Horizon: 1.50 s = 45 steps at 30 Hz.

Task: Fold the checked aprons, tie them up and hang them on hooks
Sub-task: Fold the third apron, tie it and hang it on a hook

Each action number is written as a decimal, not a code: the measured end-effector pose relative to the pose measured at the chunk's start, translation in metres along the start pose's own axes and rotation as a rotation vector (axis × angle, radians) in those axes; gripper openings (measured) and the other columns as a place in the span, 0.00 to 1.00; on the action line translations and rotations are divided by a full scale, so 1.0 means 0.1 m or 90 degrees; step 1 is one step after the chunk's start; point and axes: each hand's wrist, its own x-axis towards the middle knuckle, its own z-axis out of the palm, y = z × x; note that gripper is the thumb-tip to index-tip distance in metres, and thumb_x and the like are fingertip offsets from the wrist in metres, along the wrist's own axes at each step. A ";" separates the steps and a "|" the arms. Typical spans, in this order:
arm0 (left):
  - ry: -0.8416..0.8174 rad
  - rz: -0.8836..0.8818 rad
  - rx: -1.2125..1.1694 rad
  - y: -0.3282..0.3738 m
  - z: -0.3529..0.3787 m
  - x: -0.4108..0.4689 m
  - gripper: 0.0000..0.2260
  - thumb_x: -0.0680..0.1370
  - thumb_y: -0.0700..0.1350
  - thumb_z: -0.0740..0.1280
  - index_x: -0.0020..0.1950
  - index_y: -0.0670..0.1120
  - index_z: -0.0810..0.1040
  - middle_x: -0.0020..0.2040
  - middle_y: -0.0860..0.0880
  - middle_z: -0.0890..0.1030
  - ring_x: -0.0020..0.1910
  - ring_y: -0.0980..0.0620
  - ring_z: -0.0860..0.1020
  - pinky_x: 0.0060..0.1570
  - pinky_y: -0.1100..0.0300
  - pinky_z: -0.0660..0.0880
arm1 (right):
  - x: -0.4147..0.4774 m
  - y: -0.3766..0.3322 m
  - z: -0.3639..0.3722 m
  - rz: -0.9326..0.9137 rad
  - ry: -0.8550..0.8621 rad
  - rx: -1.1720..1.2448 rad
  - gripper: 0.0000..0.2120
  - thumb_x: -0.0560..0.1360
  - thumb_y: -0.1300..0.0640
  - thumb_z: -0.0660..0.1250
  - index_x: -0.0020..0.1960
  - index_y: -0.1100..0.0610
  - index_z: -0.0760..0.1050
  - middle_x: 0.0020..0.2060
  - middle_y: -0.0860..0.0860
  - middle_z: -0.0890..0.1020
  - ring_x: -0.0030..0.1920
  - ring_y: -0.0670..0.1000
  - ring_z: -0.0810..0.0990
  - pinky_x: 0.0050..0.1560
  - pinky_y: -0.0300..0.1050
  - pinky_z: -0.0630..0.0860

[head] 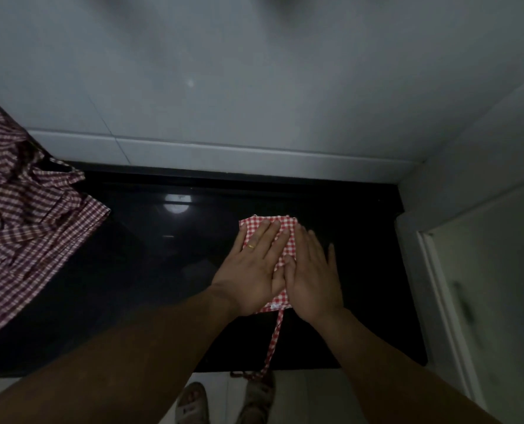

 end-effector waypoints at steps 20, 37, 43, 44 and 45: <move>0.187 -0.399 -0.283 -0.14 -0.32 -0.63 0.21 0.83 0.58 0.64 0.72 0.50 0.71 0.67 0.48 0.75 0.62 0.49 0.77 0.61 0.50 0.75 | 0.24 -0.19 -0.11 -0.117 -0.053 0.030 0.32 0.85 0.40 0.44 0.84 0.52 0.46 0.83 0.49 0.54 0.83 0.50 0.49 0.81 0.61 0.43; 0.029 -0.614 -0.612 0.16 -0.42 -1.27 0.12 0.83 0.47 0.64 0.45 0.42 0.81 0.41 0.43 0.84 0.42 0.44 0.82 0.47 0.47 0.81 | -1.27 -0.63 -0.37 0.206 -0.025 0.460 0.15 0.82 0.51 0.63 0.38 0.52 0.77 0.33 0.49 0.82 0.36 0.52 0.82 0.42 0.54 0.81; -0.118 -0.436 -0.585 0.51 -0.31 -1.31 0.06 0.81 0.44 0.67 0.47 0.47 0.82 0.43 0.48 0.85 0.44 0.47 0.84 0.49 0.49 0.82 | -1.33 -0.84 0.00 0.389 -0.208 0.684 0.10 0.78 0.57 0.63 0.42 0.53 0.83 0.44 0.57 0.87 0.49 0.62 0.86 0.56 0.66 0.82; -0.106 -0.445 -0.572 0.54 -0.32 -1.30 0.04 0.80 0.44 0.68 0.48 0.47 0.81 0.43 0.48 0.85 0.44 0.47 0.84 0.48 0.48 0.83 | -1.32 -0.85 -0.03 0.398 -0.217 0.707 0.10 0.78 0.59 0.63 0.42 0.54 0.82 0.46 0.58 0.87 0.51 0.62 0.86 0.56 0.65 0.82; -0.084 -0.461 -0.562 0.57 -0.33 -1.29 0.03 0.80 0.45 0.68 0.48 0.48 0.80 0.44 0.48 0.84 0.43 0.46 0.83 0.47 0.48 0.83 | -1.31 -0.86 -0.07 0.414 -0.218 0.733 0.10 0.79 0.61 0.63 0.44 0.55 0.81 0.48 0.60 0.86 0.50 0.62 0.85 0.54 0.61 0.83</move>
